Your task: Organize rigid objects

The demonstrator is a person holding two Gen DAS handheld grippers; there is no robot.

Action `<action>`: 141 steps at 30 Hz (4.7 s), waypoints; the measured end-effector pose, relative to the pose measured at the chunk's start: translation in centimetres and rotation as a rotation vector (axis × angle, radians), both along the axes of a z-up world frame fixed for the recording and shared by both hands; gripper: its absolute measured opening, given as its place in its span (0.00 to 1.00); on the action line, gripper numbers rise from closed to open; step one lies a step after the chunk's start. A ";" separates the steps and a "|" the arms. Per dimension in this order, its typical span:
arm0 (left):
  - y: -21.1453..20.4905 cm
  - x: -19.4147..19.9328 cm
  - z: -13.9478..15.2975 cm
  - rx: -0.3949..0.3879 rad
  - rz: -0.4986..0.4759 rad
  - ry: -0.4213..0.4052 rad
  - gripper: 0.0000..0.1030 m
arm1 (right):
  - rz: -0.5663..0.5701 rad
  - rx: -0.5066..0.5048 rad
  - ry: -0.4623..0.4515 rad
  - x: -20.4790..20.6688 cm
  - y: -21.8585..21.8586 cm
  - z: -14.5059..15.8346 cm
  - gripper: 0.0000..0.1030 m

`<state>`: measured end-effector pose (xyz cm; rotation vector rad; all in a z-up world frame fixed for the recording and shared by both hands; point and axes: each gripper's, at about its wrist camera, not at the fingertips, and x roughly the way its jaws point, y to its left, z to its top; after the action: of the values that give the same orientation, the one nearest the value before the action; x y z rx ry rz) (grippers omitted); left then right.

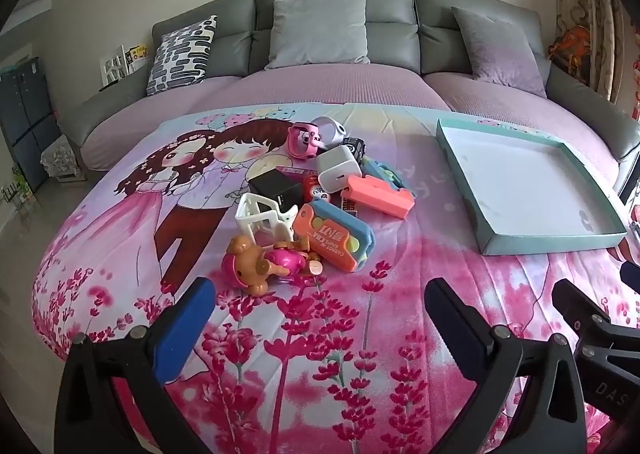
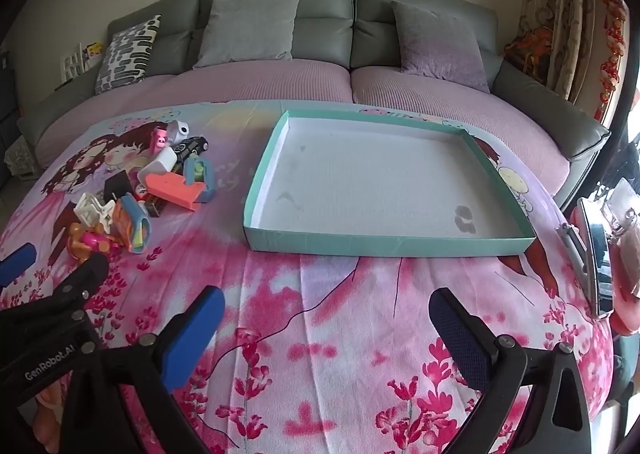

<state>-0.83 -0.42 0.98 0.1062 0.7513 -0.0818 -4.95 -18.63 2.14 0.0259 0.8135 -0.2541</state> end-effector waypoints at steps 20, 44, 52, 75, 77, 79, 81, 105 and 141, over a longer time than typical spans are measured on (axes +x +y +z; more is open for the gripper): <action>0.4 0.2 -0.4 -0.002 0.016 0.012 1.00 | 0.002 0.006 0.002 0.1 -0.2 -0.1 1.00; -0.1 -0.1 -0.4 0.021 0.003 0.006 1.00 | 0.001 0.009 0.003 0.0 -0.2 -0.1 1.00; -0.2 -0.1 -0.4 0.022 0.004 0.005 1.00 | 0.001 0.010 0.002 0.0 -0.3 -0.1 1.00; -0.2 -0.1 -0.5 0.021 0.002 0.007 1.00 | 0.001 0.012 0.002 0.0 -0.3 0.0 1.00; 0.0 -0.1 -0.4 0.018 0.007 0.008 1.00 | 0.006 0.018 -0.003 -0.1 -0.3 0.0 1.00; 0.6 0.1 -0.1 0.002 0.019 0.009 1.00 | 0.010 0.032 -0.010 -0.1 -0.5 0.2 1.00; 1.7 0.6 0.4 -0.016 0.038 0.011 1.00 | 0.023 0.070 -0.018 0.2 -0.8 0.5 1.00; 11.0 7.9 -1.0 -0.080 0.108 0.158 1.00 | 0.429 0.144 0.149 11.4 10.5 -2.8 0.90; 9.3 7.0 -3.6 -0.224 0.002 0.247 1.00 | 0.450 0.397 0.155 12.1 9.2 -5.1 0.34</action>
<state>6.20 8.93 -2.62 -0.1206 0.9839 -0.1785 7.16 -9.39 -2.99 0.1957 0.9903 0.3362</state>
